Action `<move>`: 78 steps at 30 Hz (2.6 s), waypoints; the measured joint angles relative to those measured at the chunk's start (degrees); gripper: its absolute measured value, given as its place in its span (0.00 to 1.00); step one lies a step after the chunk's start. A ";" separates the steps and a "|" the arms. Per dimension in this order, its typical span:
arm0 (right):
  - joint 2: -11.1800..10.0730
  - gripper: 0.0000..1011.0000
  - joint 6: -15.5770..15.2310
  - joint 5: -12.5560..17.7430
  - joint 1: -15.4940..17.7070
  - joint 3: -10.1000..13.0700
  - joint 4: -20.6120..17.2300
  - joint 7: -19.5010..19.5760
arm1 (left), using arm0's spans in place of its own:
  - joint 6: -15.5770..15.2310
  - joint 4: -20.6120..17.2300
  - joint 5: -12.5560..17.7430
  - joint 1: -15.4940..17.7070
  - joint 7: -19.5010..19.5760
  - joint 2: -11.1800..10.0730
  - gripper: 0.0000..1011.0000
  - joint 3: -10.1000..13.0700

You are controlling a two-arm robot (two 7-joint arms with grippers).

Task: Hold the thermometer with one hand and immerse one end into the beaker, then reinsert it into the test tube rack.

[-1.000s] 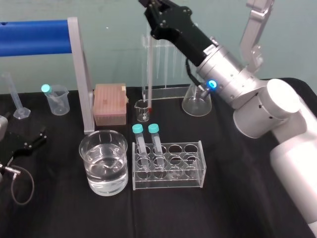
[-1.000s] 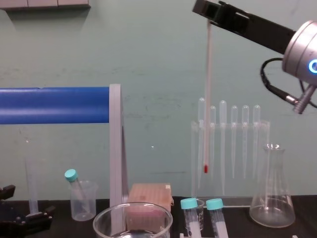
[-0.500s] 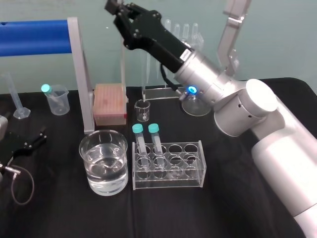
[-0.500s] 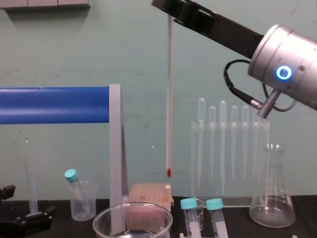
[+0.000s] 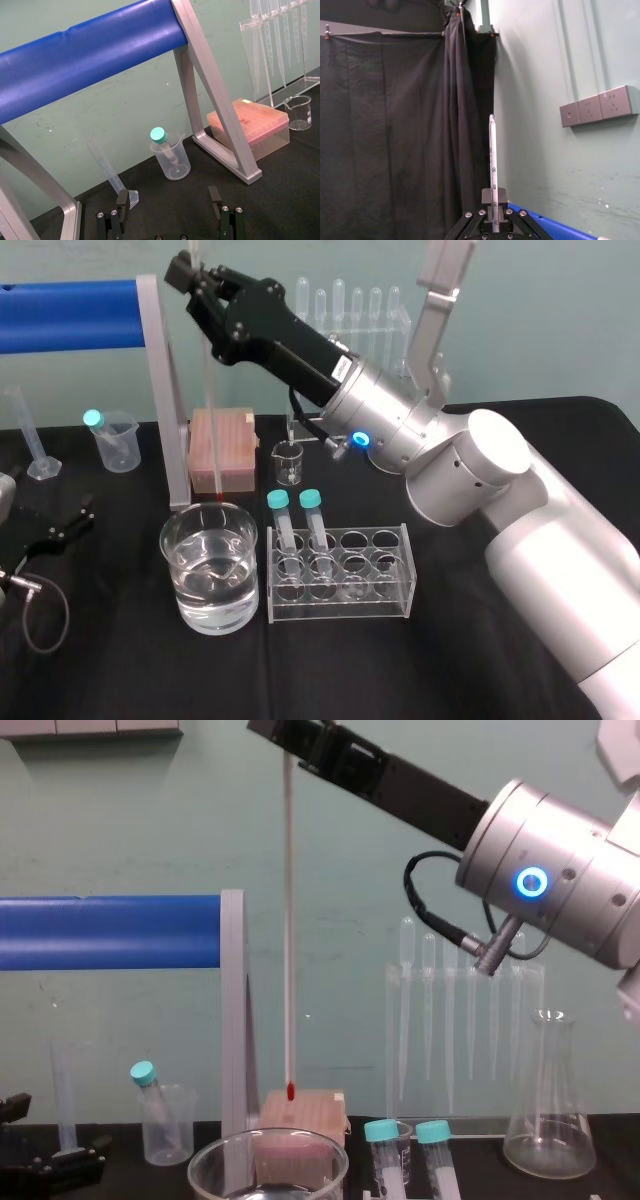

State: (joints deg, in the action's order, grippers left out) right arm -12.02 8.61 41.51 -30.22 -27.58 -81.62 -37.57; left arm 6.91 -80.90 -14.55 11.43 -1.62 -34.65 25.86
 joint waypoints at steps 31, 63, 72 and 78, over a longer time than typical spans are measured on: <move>1.67 0.06 1.62 -1.33 -1.75 -5.27 10.96 -3.23 | 0.00 0.00 0.00 0.00 0.00 0.00 1.00 0.00; 2.47 0.06 1.49 -2.97 -1.89 -6.22 14.21 -4.86 | 0.00 0.00 0.00 0.00 0.00 0.00 1.00 0.00; 2.42 0.06 0.99 -3.05 -1.96 -6.13 14.50 -4.82 | 0.00 0.00 0.00 0.00 0.00 0.00 1.00 0.00; 2.39 0.06 0.93 -3.04 -1.93 -6.06 14.45 -4.83 | 0.00 0.00 0.00 0.00 0.00 0.00 1.00 0.00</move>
State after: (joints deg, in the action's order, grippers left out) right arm -9.63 9.55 38.46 -32.15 -33.64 -67.17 -42.40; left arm 6.91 -80.90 -14.55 11.43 -1.62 -34.65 25.86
